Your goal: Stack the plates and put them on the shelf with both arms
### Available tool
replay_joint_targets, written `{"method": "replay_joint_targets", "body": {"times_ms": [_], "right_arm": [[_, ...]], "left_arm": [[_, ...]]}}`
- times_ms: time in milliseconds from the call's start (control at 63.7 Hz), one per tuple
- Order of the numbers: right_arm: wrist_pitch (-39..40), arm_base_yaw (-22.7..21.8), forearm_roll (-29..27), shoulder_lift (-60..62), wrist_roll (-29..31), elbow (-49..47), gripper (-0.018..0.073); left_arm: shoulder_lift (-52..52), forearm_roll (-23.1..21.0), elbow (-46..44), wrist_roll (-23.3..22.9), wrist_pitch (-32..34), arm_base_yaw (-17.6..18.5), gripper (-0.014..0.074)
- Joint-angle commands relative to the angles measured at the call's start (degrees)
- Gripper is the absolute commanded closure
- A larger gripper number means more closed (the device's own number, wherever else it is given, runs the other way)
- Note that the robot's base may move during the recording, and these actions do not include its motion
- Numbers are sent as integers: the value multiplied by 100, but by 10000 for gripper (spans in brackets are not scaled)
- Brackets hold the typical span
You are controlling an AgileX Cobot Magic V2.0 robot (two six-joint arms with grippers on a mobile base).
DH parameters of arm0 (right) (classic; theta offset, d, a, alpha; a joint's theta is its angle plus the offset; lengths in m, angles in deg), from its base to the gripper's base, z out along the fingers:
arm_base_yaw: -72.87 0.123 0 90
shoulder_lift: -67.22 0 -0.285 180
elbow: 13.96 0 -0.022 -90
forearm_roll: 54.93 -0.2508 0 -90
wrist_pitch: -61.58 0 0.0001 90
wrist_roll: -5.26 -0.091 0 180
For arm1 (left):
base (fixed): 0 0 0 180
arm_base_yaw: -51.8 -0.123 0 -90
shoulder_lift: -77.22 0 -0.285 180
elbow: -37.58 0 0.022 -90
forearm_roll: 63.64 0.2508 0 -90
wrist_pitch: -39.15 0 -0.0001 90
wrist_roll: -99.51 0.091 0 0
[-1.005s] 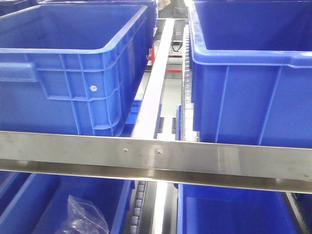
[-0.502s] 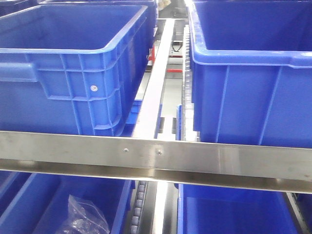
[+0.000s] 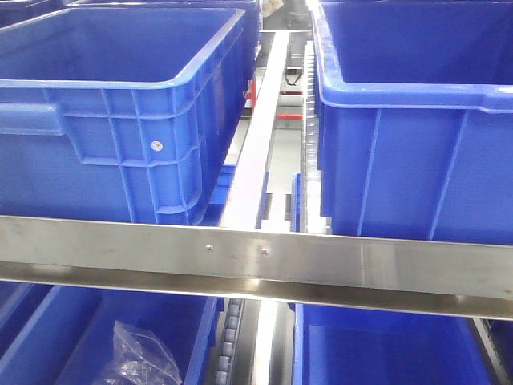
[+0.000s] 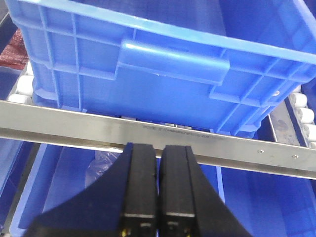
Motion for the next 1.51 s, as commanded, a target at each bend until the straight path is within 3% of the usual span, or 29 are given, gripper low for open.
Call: {"method": "replay_joint_targets", "body": {"times_ms": [0, 973, 1083, 1225, 1491], "right_arm": [[561, 0, 16, 109, 217, 9, 504], [472, -5, 16, 109, 265, 9, 504], [472, -5, 16, 109, 265, 9, 504], [472, -5, 16, 109, 265, 9, 504], [472, -5, 16, 109, 265, 9, 504]], "left_arm": [[-24, -52, -173, -48, 475, -14, 500], [-24, -52, -173, -48, 475, -14, 500], [45, 450, -173, -25, 652, -29, 500], [898, 729, 42, -25, 661, -165, 500], [2903, 601, 1224, -25, 920, -476, 500]]}}
